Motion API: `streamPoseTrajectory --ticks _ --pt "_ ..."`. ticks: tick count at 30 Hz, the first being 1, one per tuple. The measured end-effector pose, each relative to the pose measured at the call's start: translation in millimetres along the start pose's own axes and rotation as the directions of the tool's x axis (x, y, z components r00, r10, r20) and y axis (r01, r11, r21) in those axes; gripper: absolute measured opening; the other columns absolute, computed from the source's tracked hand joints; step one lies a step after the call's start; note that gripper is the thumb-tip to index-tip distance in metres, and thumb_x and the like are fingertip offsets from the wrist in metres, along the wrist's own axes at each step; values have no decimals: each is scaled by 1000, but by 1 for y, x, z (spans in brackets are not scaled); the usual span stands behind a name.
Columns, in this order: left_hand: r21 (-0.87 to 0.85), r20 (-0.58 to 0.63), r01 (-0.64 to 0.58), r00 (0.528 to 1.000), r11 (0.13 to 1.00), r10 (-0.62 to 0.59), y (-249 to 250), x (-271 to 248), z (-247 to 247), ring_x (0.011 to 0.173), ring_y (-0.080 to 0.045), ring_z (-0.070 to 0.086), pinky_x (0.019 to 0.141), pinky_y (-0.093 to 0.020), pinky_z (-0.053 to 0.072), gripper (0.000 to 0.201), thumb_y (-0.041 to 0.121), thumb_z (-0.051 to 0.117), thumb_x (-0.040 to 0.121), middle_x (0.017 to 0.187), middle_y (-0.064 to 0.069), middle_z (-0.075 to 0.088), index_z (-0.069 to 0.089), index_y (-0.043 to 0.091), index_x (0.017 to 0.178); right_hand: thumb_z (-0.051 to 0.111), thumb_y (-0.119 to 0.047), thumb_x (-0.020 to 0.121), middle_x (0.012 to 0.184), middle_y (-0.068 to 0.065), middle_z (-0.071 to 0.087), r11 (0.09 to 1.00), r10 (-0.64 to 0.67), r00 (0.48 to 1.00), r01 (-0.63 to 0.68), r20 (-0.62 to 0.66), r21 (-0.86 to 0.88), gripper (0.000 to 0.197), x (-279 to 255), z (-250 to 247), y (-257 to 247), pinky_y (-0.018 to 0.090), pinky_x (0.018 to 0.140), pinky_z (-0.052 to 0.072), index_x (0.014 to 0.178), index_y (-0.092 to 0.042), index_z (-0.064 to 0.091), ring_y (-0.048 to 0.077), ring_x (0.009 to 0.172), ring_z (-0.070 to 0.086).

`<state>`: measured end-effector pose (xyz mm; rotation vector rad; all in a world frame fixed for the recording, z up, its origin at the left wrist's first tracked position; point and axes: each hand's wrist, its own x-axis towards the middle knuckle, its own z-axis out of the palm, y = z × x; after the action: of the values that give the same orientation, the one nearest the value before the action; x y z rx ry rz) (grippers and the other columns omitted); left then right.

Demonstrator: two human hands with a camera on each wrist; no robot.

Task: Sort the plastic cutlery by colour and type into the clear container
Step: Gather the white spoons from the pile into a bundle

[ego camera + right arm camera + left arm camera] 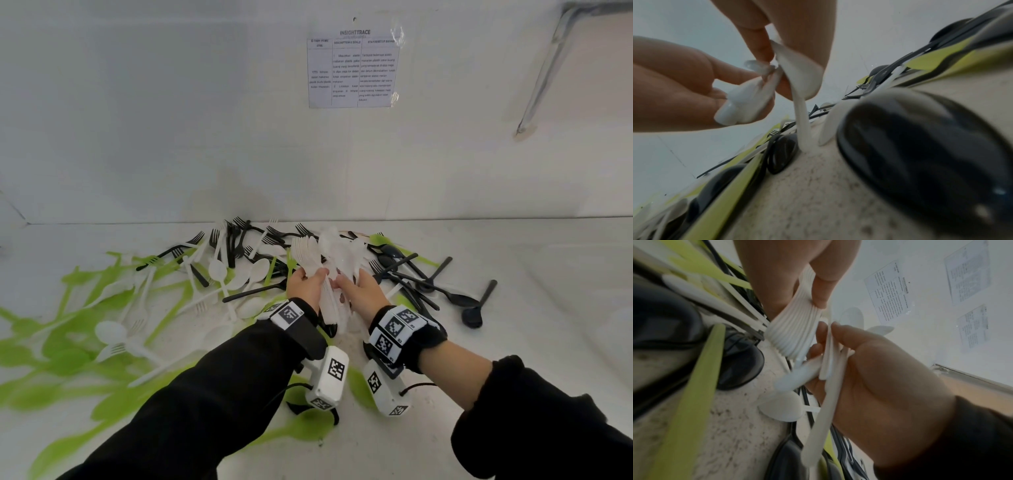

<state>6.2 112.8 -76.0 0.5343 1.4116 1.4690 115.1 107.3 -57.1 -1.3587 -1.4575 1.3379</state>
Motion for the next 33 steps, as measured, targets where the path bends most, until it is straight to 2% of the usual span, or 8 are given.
streamPoseTrajectory --ticks 6,12,18,22,24,26,29,33 --pt "1 67 4 998 1000 -4 1 -10 4 106 -35 62 98 -50 46 11 3 60 88 113 -20 65 64 10 95 55 -34 82 104 9 68 996 39 999 -37 23 -82 37 3 0 3 47 92 50 111 -13 59 26 98 64" --pt "14 70 -39 997 999 38 2 -13 3 108 -35 61 98 -50 46 23 1 57 89 116 -21 64 63 2 111 57 -20 88 106 18 68 999 52 993 -51 107 -6 27 0 -7 2 50 94 50 110 -4 60 31 99 66" --pt "32 126 -9 992 999 5 -2 -15 1 103 -34 63 96 -50 48 15 -3 60 86 108 -19 66 66 9 93 61 -16 88 106 20 67 999 24 996 -19 91 -50 19 -3 -8 2 50 94 49 103 -5 59 33 101 64" --pt "17 78 -1 997 1000 0 -2 -14 2 102 -36 63 94 -50 49 13 -1 61 86 101 -17 67 66 11 85 64 -17 86 91 -1 61 1000 24 1000 -24 -12 -19 21 -6 -4 3 37 91 50 102 -12 51 21 95 60" --pt "-3 64 8 998 1000 -7 -1 -14 2 101 -36 64 93 -49 50 10 0 63 85 102 -19 67 67 7 90 63 -22 87 92 3 62 999 26 999 -27 -44 -28 19 -4 -3 4 38 89 51 98 -11 52 22 93 61" --pt "-26 60 10 998 1000 -8 0 -14 1 92 -34 66 86 -44 54 12 0 62 86 97 -19 68 66 2 98 60 -23 88 95 7 62 999 37 997 -38 -75 -18 17 -2 -3 4 39 86 52 96 -11 51 22 90 62" --pt "-46 56 27 998 999 -24 2 -16 1 78 -24 66 70 -31 56 6 0 60 88 84 -13 67 64 4 88 58 -26 89 103 11 66 999 35 996 -34 -77 18 24 -1 -3 5 45 90 52 105 -9 54 25 94 65" --pt "-25 70 26 997 999 -25 2 -15 -1 96 -33 64 92 -46 51 14 -1 58 89 102 -17 67 65 4 100 57 -31 88 102 15 68 995 50 997 -46 52 -83 29 -4 -3 5 46 88 53 104 -6 58 30 95 66"
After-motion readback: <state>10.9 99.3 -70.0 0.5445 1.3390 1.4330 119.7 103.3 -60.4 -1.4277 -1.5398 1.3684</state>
